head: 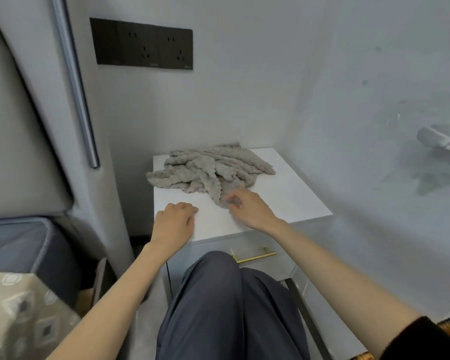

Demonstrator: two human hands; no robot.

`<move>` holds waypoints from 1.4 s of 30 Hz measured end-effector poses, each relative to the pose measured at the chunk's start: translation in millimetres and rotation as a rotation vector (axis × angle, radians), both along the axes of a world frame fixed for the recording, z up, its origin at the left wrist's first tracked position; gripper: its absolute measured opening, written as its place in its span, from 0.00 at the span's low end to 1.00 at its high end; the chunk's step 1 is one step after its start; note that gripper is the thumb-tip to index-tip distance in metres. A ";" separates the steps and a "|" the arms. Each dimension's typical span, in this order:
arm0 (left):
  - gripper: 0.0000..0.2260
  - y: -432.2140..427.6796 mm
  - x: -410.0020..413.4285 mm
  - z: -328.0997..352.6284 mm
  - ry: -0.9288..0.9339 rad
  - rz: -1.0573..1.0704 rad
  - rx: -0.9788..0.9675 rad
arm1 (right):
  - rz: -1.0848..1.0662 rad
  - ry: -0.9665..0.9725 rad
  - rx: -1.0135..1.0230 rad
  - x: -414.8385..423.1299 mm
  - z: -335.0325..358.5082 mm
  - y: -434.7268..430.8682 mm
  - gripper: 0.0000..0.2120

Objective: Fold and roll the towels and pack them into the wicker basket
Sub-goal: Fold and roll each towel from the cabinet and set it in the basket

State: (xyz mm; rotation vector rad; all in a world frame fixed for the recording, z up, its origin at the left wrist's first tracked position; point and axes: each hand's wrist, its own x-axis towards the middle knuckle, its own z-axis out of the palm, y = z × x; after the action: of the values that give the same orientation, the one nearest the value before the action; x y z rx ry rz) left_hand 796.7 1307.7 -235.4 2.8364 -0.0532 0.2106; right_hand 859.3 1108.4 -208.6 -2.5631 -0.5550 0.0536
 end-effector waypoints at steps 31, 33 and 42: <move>0.31 -19.9 72.7 93.7 -0.088 -0.224 -0.056 | 0.076 -0.308 0.139 31.0 106.7 -31.2 0.12; 0.28 -23.6 81.4 93.1 -0.025 -0.252 -0.065 | 0.063 -0.284 0.147 30.9 112.0 -37.6 0.13; 0.06 -34.7 96.0 102.1 -0.102 -0.315 -0.237 | -0.043 -0.271 0.143 39.6 125.1 -57.0 0.15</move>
State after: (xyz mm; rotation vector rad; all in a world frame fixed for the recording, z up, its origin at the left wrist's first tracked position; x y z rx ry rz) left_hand 892.7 1273.0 -133.3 2.5361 -0.4612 0.2716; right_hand 898.9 1051.4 -83.6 -2.4559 -0.5796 -0.3411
